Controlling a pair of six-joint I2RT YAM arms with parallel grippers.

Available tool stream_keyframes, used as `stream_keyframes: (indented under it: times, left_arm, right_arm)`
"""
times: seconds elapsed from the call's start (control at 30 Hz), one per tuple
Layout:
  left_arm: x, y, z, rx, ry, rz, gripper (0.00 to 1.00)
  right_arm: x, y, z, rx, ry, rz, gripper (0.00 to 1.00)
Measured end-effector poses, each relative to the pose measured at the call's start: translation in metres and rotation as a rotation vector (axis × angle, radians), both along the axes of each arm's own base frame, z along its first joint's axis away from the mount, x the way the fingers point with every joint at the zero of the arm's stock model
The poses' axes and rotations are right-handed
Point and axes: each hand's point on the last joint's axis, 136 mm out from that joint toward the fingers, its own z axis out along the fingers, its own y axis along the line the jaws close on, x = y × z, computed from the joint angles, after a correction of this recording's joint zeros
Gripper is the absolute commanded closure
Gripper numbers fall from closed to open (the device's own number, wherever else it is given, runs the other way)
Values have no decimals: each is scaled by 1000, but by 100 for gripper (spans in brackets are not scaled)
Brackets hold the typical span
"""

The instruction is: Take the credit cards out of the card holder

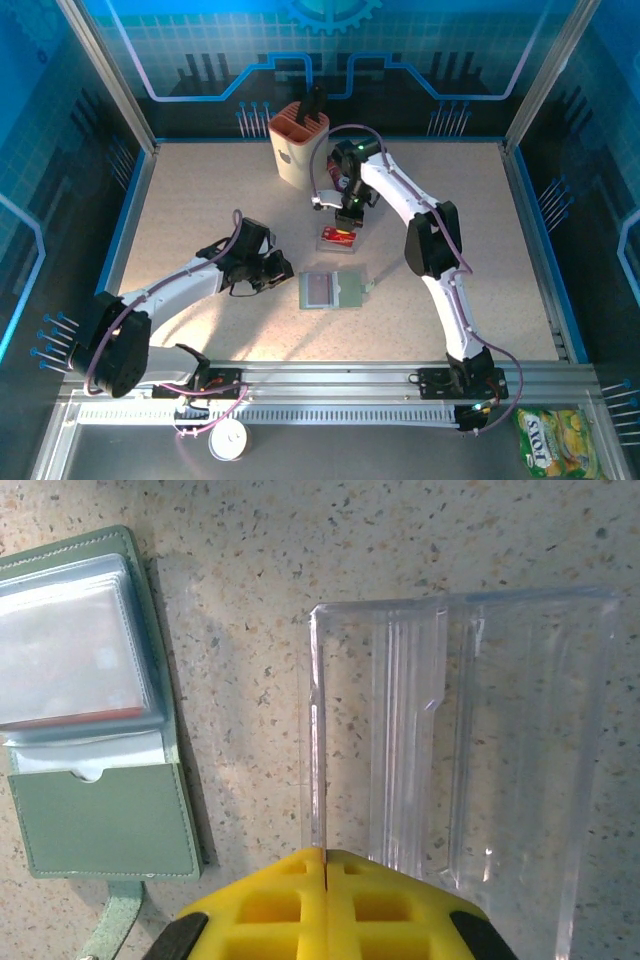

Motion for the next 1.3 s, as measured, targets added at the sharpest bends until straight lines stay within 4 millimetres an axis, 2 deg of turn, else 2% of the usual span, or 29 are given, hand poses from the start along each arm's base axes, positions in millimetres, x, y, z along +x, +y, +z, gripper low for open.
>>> stream_keyframes:
  times: [0.4, 0.7, 0.97, 1.07, 1.3]
  left_arm:
    - [1, 1, 0, 1, -2, 1, 88]
    - [0, 1, 2, -1, -7, 2, 88]
    - [-1, 2, 1, -1, -8, 2, 88]
    - [-1, 3, 2, 0, -12, 3, 88]
    - [0, 3, 6, -4, -27, 6, 88]
  right_arm:
    - [-5, 3, -16, -3, 52, 10, 99]
    - [-9, 9, -18, -3, 53, 28, 76]
    - [-8, 11, -18, 7, 36, 8, 71]
    - [-9, 8, -12, 1, 7, -23, 71]
    - [-13, 8, 26, 47, -127, -130, 72]
